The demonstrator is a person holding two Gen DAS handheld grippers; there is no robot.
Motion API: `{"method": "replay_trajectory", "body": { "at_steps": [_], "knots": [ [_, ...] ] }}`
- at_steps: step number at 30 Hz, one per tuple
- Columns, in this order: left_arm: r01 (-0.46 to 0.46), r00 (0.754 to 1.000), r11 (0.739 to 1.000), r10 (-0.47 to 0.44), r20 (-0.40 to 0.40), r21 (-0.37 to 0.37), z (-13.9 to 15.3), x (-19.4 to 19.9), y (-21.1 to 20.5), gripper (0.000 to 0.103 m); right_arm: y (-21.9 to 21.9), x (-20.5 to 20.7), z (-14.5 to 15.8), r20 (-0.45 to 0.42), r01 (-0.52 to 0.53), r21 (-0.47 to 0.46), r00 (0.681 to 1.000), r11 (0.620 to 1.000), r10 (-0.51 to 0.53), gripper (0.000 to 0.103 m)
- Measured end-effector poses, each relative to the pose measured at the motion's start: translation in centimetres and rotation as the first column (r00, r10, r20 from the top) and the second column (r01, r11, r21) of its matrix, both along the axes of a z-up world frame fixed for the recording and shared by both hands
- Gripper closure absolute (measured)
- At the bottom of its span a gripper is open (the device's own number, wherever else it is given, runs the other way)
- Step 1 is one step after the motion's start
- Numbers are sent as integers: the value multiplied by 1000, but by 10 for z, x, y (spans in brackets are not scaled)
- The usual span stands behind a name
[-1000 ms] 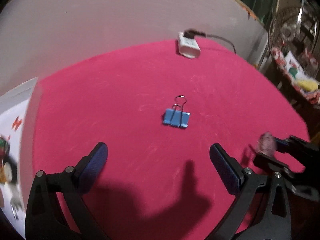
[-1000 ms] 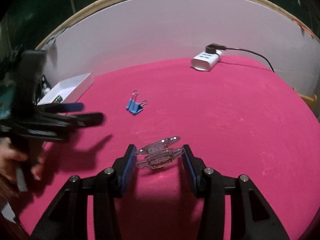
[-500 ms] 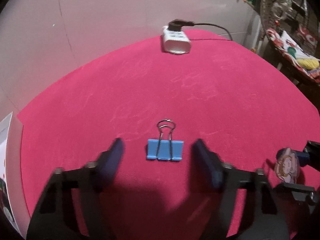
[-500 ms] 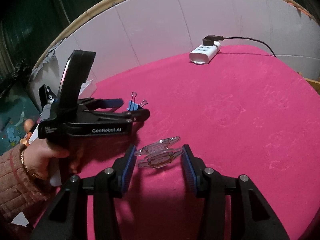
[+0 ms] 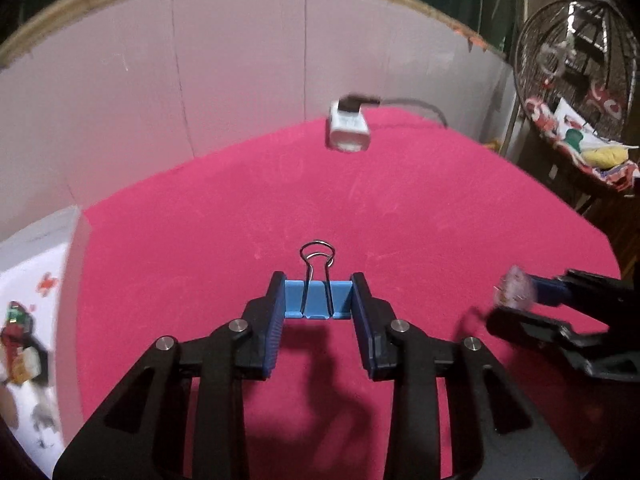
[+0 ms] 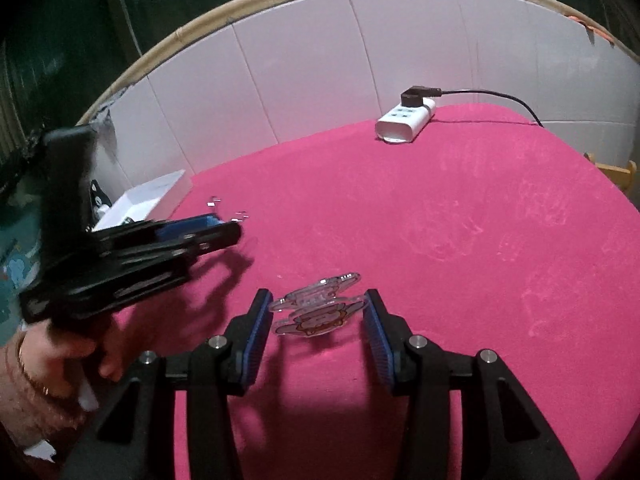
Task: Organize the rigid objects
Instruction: 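Carry the clear clips in the right tool while the left tool carries the blue binder clip to the tray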
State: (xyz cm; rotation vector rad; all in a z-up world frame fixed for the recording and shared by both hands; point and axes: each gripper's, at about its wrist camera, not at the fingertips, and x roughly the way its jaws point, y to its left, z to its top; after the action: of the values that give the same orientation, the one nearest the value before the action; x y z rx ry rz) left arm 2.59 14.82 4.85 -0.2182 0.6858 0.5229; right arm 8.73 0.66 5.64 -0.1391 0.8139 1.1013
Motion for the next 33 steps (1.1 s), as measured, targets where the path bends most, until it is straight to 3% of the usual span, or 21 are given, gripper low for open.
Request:
{"method": "replay_trajectory", "body": {
  "at_steps": [11, 21, 33],
  "knots": [
    [-64, 992, 997, 60, 114, 36, 46, -65, -21, 72, 4, -37, 66, 173, -23, 122, 985, 992, 1, 57],
    [-144, 975, 989, 139, 171, 17, 54, -106, -12, 72, 20, -62, 71, 199, -87, 112, 978, 990, 64, 57],
    [-169, 962, 986, 163, 220, 6, 61, -126, -6, 72, 34, -79, 72, 217, -135, 94, 970, 986, 112, 57]
  ]
}}
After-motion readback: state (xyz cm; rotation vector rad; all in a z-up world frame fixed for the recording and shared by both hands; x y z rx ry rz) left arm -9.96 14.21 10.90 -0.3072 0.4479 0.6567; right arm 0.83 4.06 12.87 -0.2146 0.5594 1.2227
